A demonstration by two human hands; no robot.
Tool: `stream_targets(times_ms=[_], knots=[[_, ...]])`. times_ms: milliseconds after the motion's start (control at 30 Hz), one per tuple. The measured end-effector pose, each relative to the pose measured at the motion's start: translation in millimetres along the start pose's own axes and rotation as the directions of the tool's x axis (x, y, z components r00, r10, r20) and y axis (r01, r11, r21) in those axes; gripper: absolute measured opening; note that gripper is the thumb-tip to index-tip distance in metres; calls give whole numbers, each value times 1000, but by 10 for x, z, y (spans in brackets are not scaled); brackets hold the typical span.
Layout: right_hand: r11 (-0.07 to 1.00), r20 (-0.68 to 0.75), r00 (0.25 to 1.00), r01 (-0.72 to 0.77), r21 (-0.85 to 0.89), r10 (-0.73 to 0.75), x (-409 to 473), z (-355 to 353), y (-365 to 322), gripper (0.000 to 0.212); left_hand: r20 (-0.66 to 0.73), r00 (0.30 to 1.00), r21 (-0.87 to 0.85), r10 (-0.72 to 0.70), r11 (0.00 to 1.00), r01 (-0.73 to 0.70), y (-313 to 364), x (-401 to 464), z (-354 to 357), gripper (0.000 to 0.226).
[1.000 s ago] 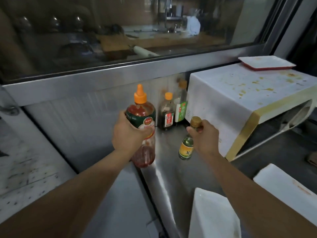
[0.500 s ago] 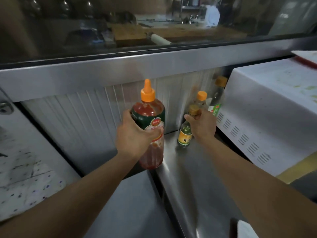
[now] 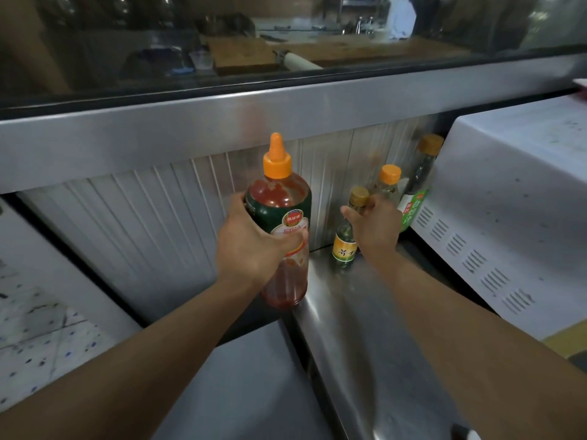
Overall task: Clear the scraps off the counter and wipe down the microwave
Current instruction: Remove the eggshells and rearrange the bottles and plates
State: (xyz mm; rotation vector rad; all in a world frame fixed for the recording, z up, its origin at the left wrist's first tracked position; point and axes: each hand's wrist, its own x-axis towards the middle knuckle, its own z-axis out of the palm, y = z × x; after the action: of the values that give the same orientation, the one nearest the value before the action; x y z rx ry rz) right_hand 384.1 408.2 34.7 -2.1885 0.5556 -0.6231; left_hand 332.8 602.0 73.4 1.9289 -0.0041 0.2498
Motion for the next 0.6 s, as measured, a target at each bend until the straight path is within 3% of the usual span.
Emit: stream_targets(times_ms=[133, 267, 367, 600], knots=[[997, 64, 996, -63, 34, 61, -183, -36, 190, 28, -13, 1000, -18, 3, 1000, -4, -25, 13, 12, 75], [974, 246, 948, -169, -151, 203, -260, 112, 441, 39, -14, 1000, -18, 11, 1000, -11, -55, 37, 39, 73], [966, 210, 949, -203, -161, 235, -268, 261, 513, 49, -3, 1000, -18, 19, 1000, -19, -94, 64, 72, 73], [966, 131, 978, -130, -222, 162, -163, 446, 547, 37, 14, 999, -20, 33, 999, -33, -108, 147, 153, 72]])
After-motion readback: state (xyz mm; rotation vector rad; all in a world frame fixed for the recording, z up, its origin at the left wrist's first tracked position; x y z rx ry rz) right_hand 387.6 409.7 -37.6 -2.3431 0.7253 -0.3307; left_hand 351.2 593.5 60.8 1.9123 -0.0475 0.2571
